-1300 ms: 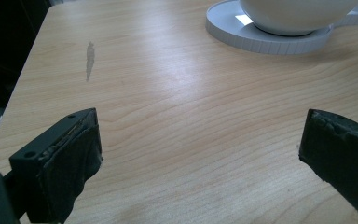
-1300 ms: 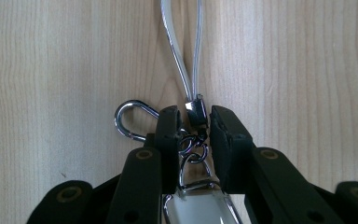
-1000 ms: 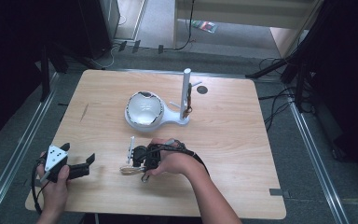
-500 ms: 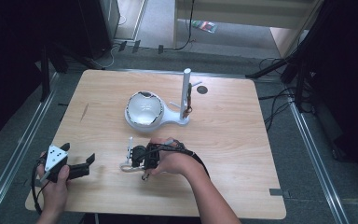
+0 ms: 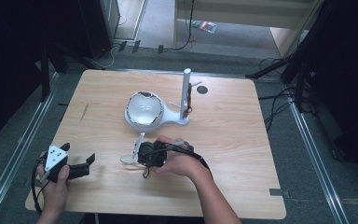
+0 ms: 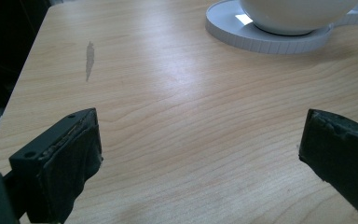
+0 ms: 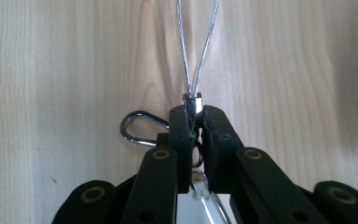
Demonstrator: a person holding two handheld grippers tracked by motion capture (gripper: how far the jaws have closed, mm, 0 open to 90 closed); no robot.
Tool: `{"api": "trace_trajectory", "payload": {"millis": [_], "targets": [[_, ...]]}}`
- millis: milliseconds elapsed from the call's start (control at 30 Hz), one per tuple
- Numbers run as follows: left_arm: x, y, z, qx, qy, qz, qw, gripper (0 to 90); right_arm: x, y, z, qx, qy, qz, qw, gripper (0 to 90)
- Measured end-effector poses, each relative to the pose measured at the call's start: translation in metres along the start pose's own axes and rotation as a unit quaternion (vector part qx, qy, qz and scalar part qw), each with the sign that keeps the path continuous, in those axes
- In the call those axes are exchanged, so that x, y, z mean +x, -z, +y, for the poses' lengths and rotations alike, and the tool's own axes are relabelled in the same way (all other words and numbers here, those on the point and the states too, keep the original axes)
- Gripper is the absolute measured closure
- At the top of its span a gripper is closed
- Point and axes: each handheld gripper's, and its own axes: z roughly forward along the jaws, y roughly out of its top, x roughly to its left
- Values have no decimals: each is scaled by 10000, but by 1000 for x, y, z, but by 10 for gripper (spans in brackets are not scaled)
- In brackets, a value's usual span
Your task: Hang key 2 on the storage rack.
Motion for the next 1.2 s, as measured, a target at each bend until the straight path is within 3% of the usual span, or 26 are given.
{"api": "trace_trajectory", "payload": {"millis": [233, 533, 833, 1200], "targets": [[0, 0, 0, -2, -11, -1, 10000, 0, -4, 12, -12, -493, -433, -246, 9975, 841], [0, 0, 0, 1, -5, -5, 10000, 0, -7, 24, -25, -1019, -766, -545, 9903, 841], [-1, -1, 0, 14, 4, -9, 10000, 0, -7, 31, -35, -1349, -1077, -835, 9814, 842], [-1, -1, 0, 10, -37, 1, 10000, 0, -5, 43, -52, -1845, -1396, -1034, 9673, 842]]}}
